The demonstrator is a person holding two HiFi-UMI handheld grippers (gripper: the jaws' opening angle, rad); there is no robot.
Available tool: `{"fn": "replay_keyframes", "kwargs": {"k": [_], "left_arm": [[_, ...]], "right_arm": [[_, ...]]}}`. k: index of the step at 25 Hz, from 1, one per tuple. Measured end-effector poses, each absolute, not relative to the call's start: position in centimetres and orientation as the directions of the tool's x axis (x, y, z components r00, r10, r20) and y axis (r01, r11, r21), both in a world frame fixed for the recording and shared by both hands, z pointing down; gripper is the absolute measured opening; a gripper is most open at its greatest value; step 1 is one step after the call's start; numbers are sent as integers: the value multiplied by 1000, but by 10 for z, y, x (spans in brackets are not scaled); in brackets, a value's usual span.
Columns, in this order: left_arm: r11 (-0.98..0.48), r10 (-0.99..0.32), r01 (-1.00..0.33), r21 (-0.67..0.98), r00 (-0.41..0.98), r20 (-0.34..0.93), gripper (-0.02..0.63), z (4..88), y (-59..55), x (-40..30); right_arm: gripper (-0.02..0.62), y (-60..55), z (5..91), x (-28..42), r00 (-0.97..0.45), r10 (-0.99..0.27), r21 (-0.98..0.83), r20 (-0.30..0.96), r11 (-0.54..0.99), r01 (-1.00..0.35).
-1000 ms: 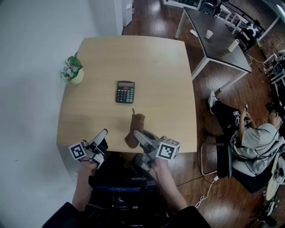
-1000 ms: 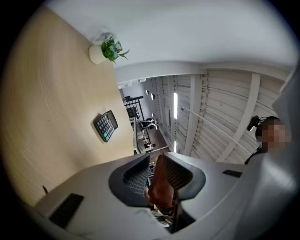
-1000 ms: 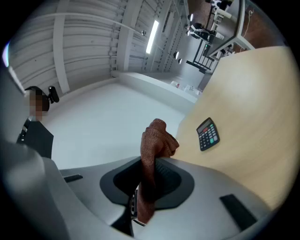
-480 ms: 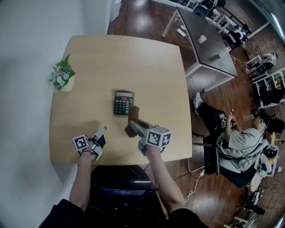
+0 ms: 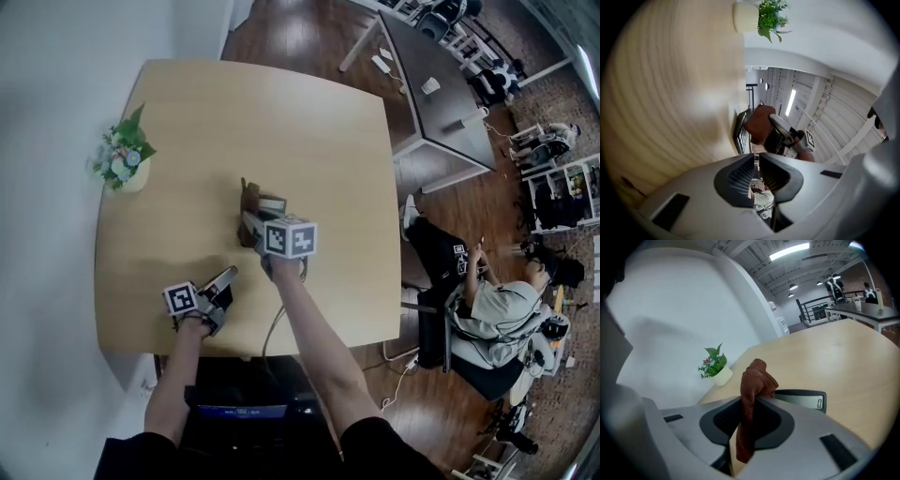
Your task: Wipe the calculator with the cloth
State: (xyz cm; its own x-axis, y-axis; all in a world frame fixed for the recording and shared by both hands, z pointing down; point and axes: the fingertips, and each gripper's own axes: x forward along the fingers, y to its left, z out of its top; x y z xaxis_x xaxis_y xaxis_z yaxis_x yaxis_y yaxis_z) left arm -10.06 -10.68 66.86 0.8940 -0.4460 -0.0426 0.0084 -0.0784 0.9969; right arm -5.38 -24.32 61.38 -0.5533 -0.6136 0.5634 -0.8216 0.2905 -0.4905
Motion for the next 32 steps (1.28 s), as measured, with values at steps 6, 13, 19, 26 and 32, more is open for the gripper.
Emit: {"fn": "replay_keyframes", "kwargs": {"k": [6, 13, 19, 26, 32], "left_arm": [[-52, -479, -40, 998, 878, 10, -5, 676, -108, -96], [-59, -496, -60, 996, 868, 23, -5, 674, -113, -96], [-46, -502, -77, 996, 864, 43, -5, 678, -113, -98], [-38, -520, -62, 997, 854, 33, -5, 674, -111, -97], [-44, -507, -66, 997, 861, 34, -6, 676, -114, -97]], "right_arm": [[67, -259, 661, -48, -541, -520, -433, 661, 324, -841], [67, -247, 665, 53, -427, -573, -398, 699, 183, -899], [67, -243, 635, 29, -481, -624, -432, 616, 243, -868], [67, -258, 662, -52, -583, -527, -492, 618, 320, -810], [67, -256, 664, 4, -503, -564, -460, 656, 230, -858]]}}
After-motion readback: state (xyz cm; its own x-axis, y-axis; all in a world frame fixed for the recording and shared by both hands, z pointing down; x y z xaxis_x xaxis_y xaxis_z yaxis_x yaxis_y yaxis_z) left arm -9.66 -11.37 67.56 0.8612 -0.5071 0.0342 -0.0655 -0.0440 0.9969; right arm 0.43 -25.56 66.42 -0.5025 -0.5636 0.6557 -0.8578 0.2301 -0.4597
